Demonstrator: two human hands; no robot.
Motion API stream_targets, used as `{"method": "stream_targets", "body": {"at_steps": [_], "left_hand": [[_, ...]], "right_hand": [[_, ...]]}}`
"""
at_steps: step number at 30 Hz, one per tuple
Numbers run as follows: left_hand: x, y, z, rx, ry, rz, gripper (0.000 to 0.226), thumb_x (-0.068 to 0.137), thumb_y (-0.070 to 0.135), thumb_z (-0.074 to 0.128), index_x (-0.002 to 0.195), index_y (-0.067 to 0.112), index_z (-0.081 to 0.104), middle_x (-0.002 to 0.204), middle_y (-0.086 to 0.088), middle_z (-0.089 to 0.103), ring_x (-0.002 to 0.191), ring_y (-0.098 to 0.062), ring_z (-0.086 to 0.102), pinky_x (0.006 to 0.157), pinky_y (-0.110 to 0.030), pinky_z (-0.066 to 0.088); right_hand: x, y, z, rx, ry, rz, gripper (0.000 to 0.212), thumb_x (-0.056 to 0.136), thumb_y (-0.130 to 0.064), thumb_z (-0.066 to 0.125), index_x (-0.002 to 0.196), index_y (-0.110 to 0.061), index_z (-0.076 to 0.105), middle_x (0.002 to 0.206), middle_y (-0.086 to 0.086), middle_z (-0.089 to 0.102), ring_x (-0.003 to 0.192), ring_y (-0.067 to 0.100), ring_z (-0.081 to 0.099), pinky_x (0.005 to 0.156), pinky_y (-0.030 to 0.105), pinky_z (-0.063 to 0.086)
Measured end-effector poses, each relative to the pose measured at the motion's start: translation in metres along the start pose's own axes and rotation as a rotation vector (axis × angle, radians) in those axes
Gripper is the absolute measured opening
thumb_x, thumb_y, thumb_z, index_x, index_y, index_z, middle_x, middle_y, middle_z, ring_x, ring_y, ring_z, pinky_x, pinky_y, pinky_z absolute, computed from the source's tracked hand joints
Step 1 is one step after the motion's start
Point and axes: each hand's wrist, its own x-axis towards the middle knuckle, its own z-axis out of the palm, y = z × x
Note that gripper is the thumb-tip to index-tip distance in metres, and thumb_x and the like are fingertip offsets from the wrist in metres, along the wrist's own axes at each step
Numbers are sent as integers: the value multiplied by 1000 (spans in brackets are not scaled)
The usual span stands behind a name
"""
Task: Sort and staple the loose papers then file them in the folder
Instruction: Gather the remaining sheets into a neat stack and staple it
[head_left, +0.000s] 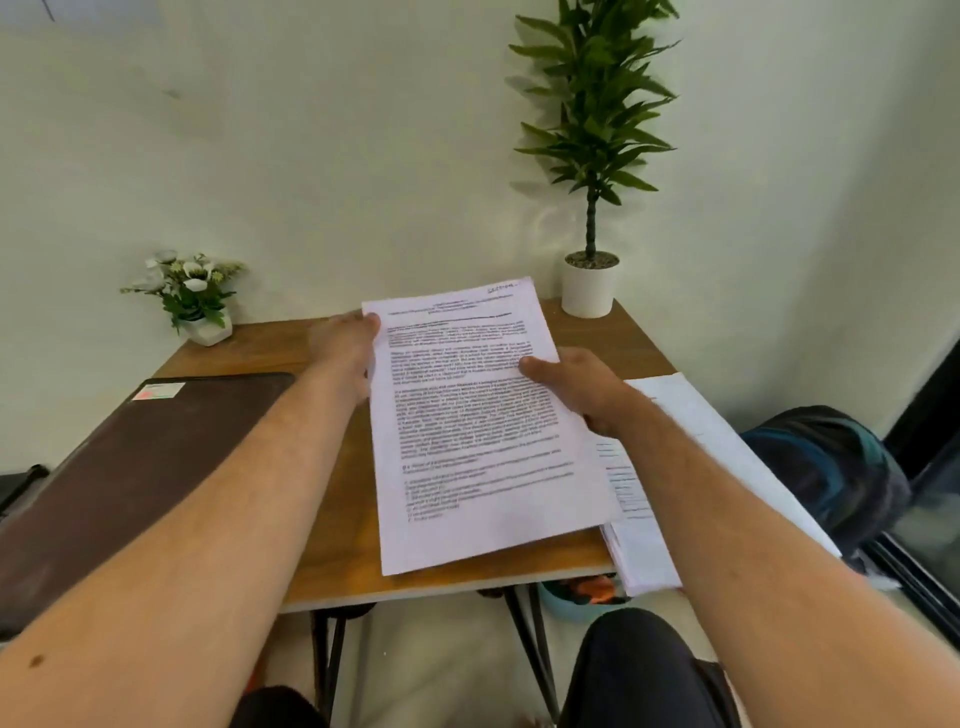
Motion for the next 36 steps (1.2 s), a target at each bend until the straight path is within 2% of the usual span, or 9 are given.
{"method": "stream_targets", "body": {"at_steps": [4,7,11,14,17,21,30,34,36], "left_hand": [[-35,-15,32,106,-178,-70,23,104,30,57,106,9,66,97,-3,73,88,-20,70,82,-36,58],[-67,-49,56,169,-324,-136,19,105,14,54,94,8,68,92,-4,74,93,-24,69,102,-45,52],[-101,-86,85,279,-395,-131,22,104,4,48,96,10,67,92,0,75,88,-18,71,74,-32,57],[-107,-107,100,272,-373,-148,13,102,4,55,99,11,65,92,1,74,83,-13,71,62,-24,57],[-114,-134,111,284,-346,-161,18,101,2,57,89,14,63,88,-2,73,80,-14,71,66,-25,58],[-118,-159,113,308,-303,-153,8,98,8,64,104,11,69,98,-3,75,85,-16,74,68,-25,59],[-118,-181,107,341,-262,49,8,93,17,73,89,24,74,95,3,79,78,-9,76,74,-29,62],[-124,-181,112,541,-163,301,22,95,28,70,113,18,76,106,9,73,85,0,63,68,-8,42],[-127,-181,116,561,-164,307,27,96,28,69,119,15,75,112,5,74,86,1,57,67,-6,36]], "right_hand": [[-19,-5,-44,-166,160,-65,22,94,-32,69,110,-16,71,89,-3,77,70,12,74,56,23,55],[-38,7,-82,-253,249,-41,20,92,-34,70,106,-19,72,84,-7,75,68,11,73,59,23,52],[-56,39,-128,-277,361,28,26,89,-29,75,111,-18,73,96,1,77,80,20,74,75,33,58],[-63,54,-143,-360,400,69,31,87,-34,78,113,-21,70,92,-3,78,75,19,76,74,33,58],[-69,73,-149,-445,491,75,42,86,-35,77,124,-20,67,99,-2,76,79,17,74,73,29,57],[-67,94,-153,-522,580,108,65,86,-34,79,143,-14,54,133,9,64,116,27,64,104,38,48],[-63,107,-156,-764,577,117,59,90,-42,72,140,-15,56,125,4,67,112,23,61,101,36,46],[-58,110,-161,-770,634,102,59,87,-47,73,134,-14,61,125,4,66,110,23,61,98,38,49],[-57,112,-162,-768,655,130,48,88,-47,72,120,-10,67,112,5,68,100,24,62,84,34,52]]}}
